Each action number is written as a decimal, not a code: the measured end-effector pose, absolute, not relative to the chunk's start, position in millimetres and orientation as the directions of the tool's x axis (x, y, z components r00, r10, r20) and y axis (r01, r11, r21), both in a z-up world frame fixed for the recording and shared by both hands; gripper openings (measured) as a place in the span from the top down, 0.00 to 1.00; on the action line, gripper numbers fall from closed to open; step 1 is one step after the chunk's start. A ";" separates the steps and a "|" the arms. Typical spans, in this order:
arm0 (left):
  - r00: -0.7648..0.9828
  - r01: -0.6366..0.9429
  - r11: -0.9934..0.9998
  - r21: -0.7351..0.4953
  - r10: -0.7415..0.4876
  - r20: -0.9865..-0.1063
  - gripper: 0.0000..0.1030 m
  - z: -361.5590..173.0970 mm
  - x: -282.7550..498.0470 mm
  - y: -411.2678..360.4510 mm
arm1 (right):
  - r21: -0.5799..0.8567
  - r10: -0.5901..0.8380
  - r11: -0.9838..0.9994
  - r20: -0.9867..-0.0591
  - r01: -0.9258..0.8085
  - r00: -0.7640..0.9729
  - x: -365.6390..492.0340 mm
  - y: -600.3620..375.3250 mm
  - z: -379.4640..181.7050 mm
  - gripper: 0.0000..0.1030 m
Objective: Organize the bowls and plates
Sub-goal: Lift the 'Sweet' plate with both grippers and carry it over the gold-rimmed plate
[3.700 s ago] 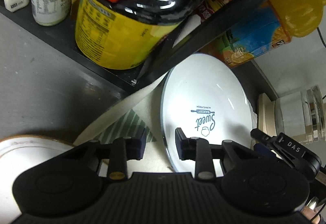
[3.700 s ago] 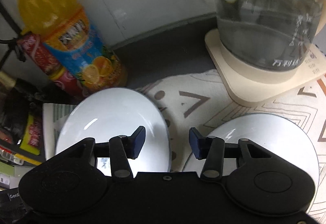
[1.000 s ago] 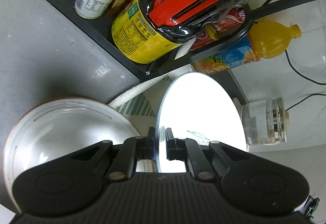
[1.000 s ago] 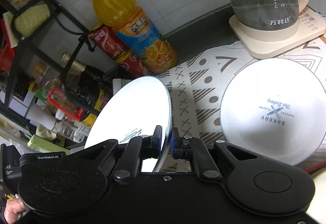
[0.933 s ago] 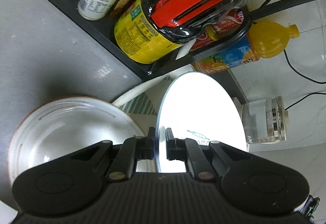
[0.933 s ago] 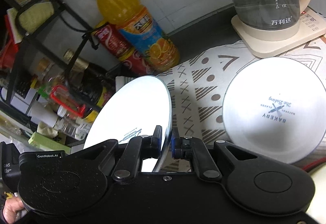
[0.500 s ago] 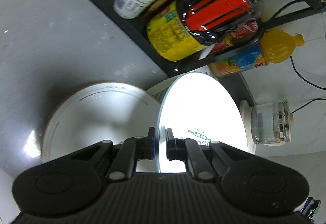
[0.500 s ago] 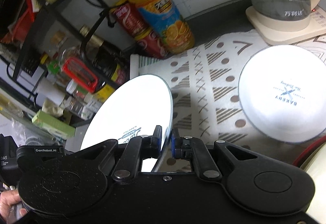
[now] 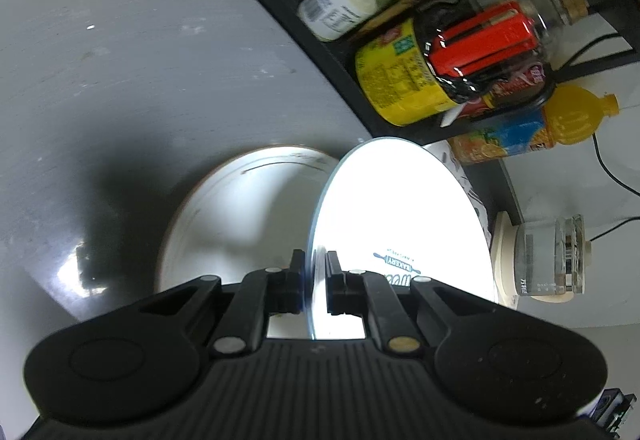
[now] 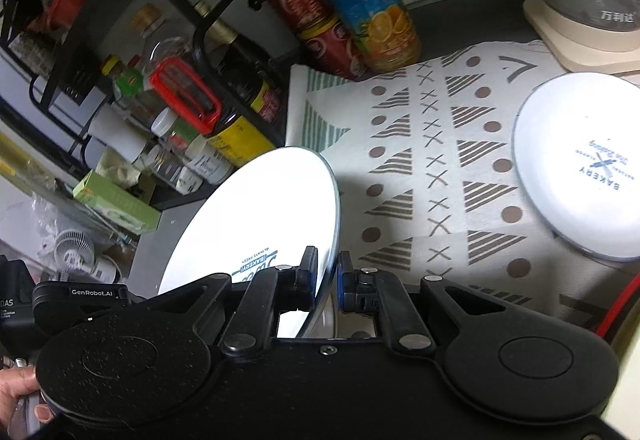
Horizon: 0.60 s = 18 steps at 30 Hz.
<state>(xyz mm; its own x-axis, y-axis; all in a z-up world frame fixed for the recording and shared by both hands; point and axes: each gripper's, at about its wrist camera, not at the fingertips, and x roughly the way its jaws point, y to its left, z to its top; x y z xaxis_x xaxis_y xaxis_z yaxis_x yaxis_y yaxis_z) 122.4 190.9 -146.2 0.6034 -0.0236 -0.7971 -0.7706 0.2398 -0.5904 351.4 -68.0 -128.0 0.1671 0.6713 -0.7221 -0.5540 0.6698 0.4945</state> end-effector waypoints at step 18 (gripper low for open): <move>0.556 -0.821 0.155 -0.549 -0.001 -0.831 0.93 -162.2 89.6 190.6 | 0.477 0.652 0.642 -0.752 -0.600 0.099 334.0 -45.3 -140.5 0.91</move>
<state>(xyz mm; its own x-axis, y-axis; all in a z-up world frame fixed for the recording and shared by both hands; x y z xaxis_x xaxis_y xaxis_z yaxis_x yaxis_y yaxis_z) 89.6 190.6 -162.2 0.5557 -0.0009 -0.8314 -0.8212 0.1555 -0.5491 334.0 -45.3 -140.5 0.0993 0.6518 -0.7519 -0.5998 0.6421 0.4774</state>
